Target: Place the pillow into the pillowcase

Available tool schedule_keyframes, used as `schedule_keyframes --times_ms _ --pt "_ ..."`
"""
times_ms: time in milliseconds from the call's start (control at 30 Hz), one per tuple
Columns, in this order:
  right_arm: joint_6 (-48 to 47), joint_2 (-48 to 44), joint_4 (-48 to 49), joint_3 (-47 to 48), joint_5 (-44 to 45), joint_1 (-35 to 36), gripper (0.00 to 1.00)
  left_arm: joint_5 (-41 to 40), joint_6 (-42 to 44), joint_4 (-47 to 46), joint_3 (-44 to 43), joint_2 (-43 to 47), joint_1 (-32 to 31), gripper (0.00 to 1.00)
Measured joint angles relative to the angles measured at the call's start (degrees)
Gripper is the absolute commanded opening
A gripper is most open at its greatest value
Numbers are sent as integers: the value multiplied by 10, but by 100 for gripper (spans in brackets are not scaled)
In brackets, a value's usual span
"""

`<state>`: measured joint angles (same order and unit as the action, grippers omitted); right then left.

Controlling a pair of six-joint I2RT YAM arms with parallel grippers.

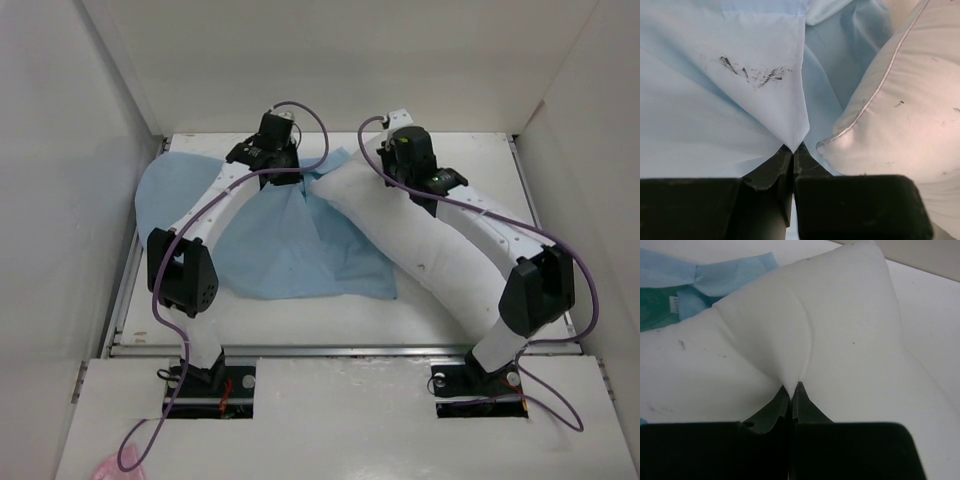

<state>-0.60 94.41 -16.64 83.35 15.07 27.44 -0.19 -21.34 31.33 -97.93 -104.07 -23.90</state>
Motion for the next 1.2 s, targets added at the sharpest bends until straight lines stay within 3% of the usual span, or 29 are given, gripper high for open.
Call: schedule_keyframes --times_ms 333,667,967,1200 --pt "-21 6 -12 15 15 88 0 35 0 6 -49 -3 -5 0" --pt "-5 2 -9 6 -76 115 0 46 -4 9 -50 -3 -12 0" --pt "116 65 48 -16 37 116 0 15 -30 23 -9 27 -19 0" --pt "170 87 25 58 106 114 0 -4 -42 60 -1 59 -81 0"
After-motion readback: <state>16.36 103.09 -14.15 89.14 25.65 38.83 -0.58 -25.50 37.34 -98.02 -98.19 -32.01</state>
